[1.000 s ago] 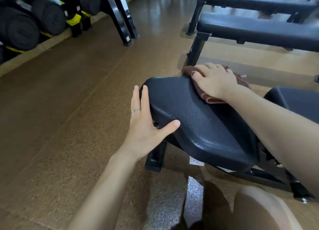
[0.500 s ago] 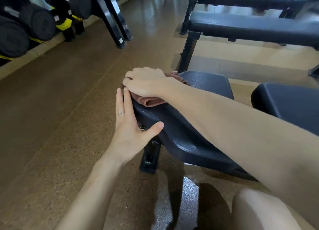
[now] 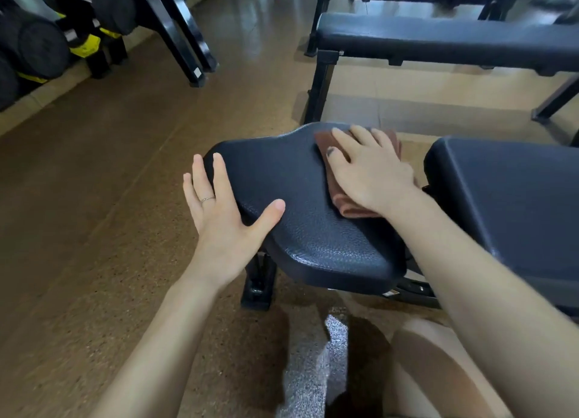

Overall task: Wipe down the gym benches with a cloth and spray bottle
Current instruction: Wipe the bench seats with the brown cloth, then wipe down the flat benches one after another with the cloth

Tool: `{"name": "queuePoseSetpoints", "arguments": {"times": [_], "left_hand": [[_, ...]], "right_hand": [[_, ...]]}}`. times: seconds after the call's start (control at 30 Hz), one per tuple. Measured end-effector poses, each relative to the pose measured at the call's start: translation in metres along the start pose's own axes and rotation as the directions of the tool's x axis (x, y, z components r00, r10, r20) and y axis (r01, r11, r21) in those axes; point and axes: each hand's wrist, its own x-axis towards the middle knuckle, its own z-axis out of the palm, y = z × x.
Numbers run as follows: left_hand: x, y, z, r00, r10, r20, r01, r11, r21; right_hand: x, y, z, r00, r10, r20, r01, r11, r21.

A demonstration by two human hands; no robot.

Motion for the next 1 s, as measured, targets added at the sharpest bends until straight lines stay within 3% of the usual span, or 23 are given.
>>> {"name": "queuePoseSetpoints", "arguments": {"times": [0.2,0.4,0.53,0.63,0.73,0.83,1.0], "left_hand": [[0.000,-0.001,0.008,0.997,0.011,-0.075,-0.011,1.000,-0.007],[-0.002,0.009,-0.002,0.999,-0.031,-0.021,0.032,0.999,0.034],[-0.002,0.023,-0.023,0.977,-0.147,0.157,0.119,0.978,0.174],[0.008,0.050,-0.056,0.883,-0.308,0.353,0.195,0.927,0.320],[0.027,0.086,-0.093,0.793,-0.395,0.464,0.336,0.919,0.207],[0.047,0.137,-0.128,0.773,-0.399,0.493,0.410,0.908,0.091],[0.075,0.247,-0.201,0.745,-0.408,0.527,0.485,0.874,-0.009]], "right_hand": [[-0.111,0.009,0.007,0.992,0.005,-0.127,0.026,0.969,0.247],[-0.026,0.015,-0.001,0.992,0.053,-0.118,-0.027,0.978,0.208],[0.051,0.001,-0.010,0.997,0.063,-0.040,-0.061,0.997,0.049],[0.076,-0.009,-0.023,0.994,0.105,0.005,-0.105,0.992,-0.064],[0.075,-0.016,-0.051,0.993,0.098,0.062,-0.093,0.992,-0.089],[0.059,-0.048,-0.094,0.987,0.036,0.155,-0.053,0.993,0.107],[0.017,-0.148,-0.194,0.972,-0.130,0.198,0.036,0.906,0.422]]}}
